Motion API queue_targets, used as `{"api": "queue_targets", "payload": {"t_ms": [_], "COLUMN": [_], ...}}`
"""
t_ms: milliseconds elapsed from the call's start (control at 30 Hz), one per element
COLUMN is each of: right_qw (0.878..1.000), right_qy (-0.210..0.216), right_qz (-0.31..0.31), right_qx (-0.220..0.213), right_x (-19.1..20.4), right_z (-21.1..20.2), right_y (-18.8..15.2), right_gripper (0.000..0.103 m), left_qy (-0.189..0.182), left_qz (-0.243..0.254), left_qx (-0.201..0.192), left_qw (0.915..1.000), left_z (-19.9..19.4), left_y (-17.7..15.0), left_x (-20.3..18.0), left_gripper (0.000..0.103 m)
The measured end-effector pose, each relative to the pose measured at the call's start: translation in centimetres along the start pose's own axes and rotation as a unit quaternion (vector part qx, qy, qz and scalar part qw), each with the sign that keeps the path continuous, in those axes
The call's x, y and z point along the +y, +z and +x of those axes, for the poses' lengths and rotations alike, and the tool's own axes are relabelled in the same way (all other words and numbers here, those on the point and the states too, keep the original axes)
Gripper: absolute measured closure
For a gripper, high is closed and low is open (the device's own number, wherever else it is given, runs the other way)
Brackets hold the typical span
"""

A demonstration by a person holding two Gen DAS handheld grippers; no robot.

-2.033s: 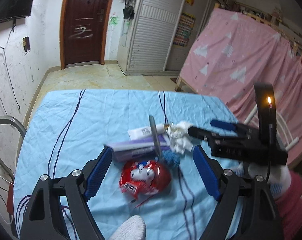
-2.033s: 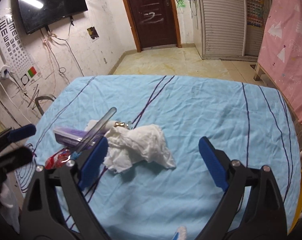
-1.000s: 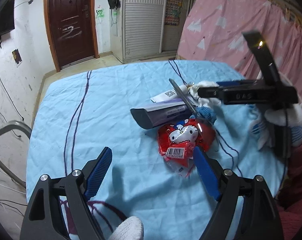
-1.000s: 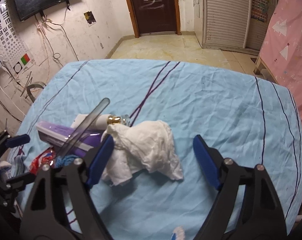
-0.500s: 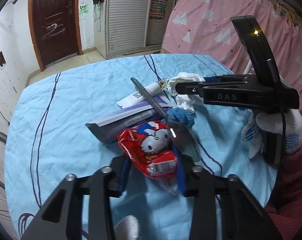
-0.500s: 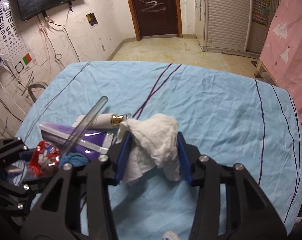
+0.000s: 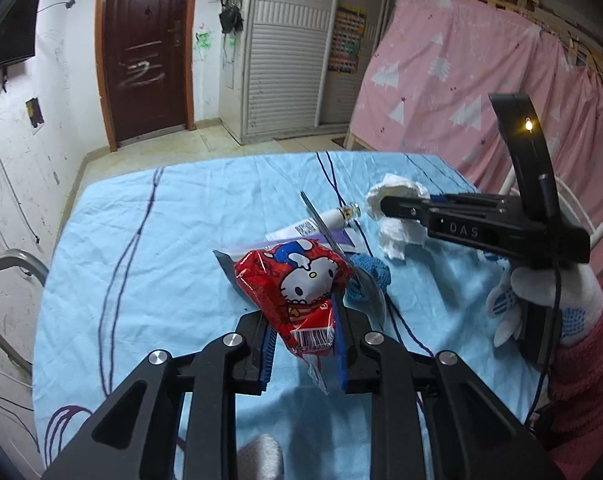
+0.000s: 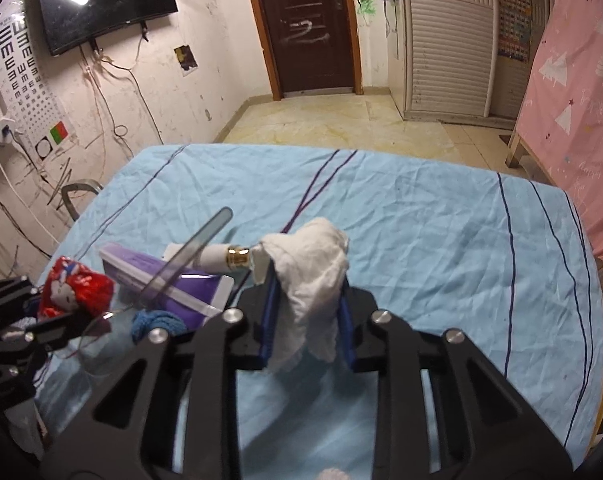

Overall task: Collect trash
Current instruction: 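Grasp the red Hello Kitty candy bag with the left tool, then carry the candy bag and white cloth over the bucket and open both tools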

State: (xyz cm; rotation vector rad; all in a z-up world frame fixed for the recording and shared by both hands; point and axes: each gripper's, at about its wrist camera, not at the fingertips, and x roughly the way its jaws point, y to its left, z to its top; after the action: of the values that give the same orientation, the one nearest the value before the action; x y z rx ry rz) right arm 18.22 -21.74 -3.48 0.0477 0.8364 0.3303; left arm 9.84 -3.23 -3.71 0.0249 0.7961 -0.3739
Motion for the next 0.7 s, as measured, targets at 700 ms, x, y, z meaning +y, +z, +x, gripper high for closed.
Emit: {"api": "queue_targets", "payload": {"t_ms": [700], "right_qw": [0.992], "right_qy": [0.006], "right_qz": [0.058], "right_qx": [-0.113], "right_x": [-4.4], "right_z": [-8.7], "right_y": [-1.5], "right_gripper": [0.078], "left_qy": [0.021], "left_qz": [0.000], "left_qx": [-0.062], "left_qw": [0.9979], "left_z": [-4.6], "left_y": [2.2], "left_x": [-3.4], "left_gripper": [0.089]}}
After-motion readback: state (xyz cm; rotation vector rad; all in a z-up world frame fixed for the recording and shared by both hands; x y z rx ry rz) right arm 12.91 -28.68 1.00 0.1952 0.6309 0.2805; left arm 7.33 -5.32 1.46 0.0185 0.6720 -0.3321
